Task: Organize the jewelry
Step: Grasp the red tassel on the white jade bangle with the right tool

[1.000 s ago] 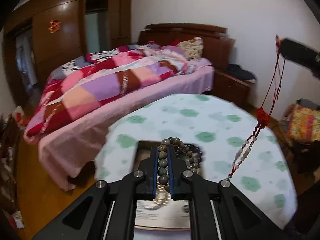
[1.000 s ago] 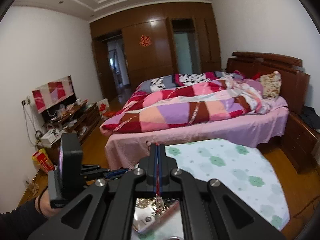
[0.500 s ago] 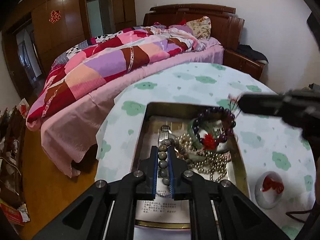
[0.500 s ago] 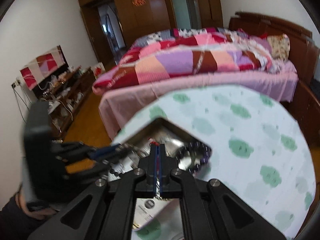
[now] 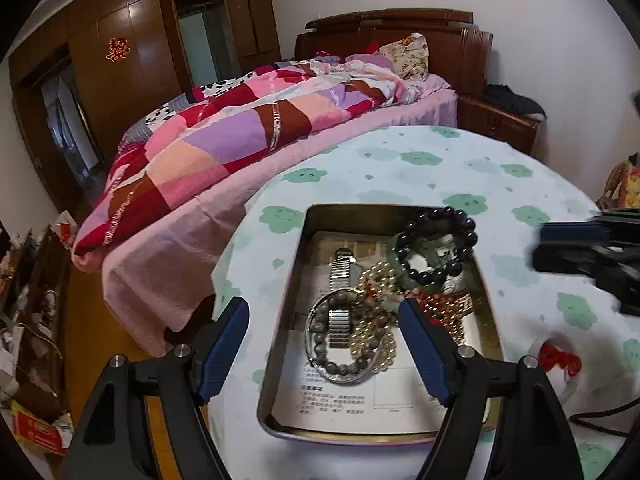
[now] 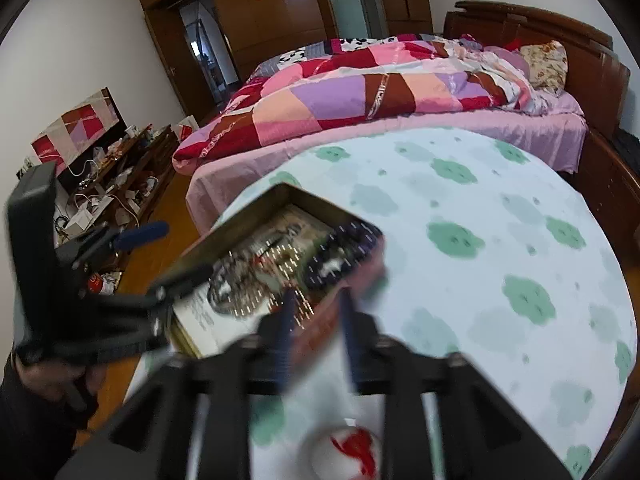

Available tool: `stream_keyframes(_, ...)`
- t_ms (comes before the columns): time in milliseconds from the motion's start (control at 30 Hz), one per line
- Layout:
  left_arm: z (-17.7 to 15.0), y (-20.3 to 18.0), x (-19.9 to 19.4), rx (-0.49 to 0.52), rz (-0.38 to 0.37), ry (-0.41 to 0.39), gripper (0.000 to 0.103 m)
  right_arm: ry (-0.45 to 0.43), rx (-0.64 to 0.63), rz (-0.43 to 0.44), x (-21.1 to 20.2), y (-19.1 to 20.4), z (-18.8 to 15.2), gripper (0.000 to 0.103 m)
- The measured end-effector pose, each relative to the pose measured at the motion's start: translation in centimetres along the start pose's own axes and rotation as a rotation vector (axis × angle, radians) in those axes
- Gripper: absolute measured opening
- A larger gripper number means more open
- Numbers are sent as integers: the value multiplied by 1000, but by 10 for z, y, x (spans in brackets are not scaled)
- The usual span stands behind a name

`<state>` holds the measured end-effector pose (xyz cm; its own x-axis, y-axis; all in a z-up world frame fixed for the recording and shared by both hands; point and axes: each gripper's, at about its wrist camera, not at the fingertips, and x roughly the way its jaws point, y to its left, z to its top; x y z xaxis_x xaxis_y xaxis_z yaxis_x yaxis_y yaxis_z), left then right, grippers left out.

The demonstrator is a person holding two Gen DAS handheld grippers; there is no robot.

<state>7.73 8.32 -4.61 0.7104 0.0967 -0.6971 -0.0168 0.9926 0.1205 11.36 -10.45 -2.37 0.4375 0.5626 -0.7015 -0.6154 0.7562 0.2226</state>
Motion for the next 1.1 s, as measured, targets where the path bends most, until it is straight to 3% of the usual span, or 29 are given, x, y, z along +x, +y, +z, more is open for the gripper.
stream_keyframes(33,-1,0,-1,2,5,-1,77,-6,-4,-14,-6,-3,-6,47)
stream_keyframes(367,-14,-8,-19,7,38,-23,78,59,-44,-84,-31,-20,-60,47)
stream_keyframes(700,-22,-18,-27,-19,-1,-21,79,128,-115,-52,-9,-1,-82,35)
stream_keyframes(967,-25,-31,-29,-14,-31,-19,79,197,-151,-103,20,5,-90,31)
stream_keyframes(1000,-25,-33,-30,-14,-38,-20,79,197,-149,-103,19,5,-91,28)
stream_keyframes(1033,-25,-34,-30,-13,-42,-21,79,195,-144,-105,18,4,-90,7)
stream_keyframes(1067,-25,-35,-31,-12,-46,-23,79,201,-137,-102,18,3,-90,1)
stream_keyframes(1100,-25,-37,-32,-10,-50,-25,79,207,-131,-97,18,3,-91,3)
